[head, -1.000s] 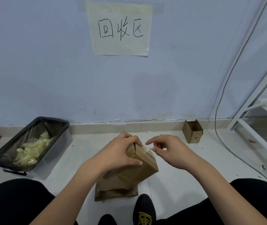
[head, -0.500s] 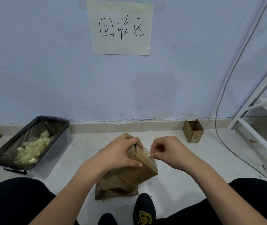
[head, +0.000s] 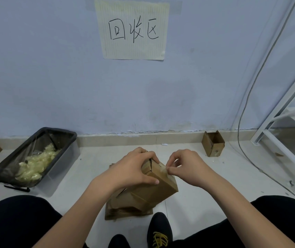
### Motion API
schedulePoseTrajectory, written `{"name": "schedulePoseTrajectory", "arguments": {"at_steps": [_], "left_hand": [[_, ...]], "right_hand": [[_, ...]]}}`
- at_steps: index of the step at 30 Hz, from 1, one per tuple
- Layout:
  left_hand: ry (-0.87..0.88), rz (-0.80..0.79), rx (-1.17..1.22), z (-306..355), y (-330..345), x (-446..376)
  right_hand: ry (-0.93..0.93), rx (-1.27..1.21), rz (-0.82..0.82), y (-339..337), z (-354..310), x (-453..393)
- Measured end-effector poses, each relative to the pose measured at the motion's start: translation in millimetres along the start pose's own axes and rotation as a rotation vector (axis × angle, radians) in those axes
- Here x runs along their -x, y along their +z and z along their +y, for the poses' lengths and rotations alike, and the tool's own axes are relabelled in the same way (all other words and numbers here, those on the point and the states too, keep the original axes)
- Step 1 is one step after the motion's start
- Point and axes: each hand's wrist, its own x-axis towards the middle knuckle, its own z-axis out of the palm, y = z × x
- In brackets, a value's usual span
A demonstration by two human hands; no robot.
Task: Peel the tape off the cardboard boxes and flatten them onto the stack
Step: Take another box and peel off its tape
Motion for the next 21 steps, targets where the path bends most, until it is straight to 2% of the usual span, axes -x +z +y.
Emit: {"name": "schedulePoseTrajectory", "arguments": {"at_steps": [7, 21], "left_hand": [[0.001, 0.001, -0.004, 2, -4, 2], [-0.001, 0.016, 0.016, -1, -1, 1]], "right_hand": [[0.016, -0.109, -0.045, -5, -3, 4], [0.067, -0.213, 0.068, -12, 2, 0]]}}
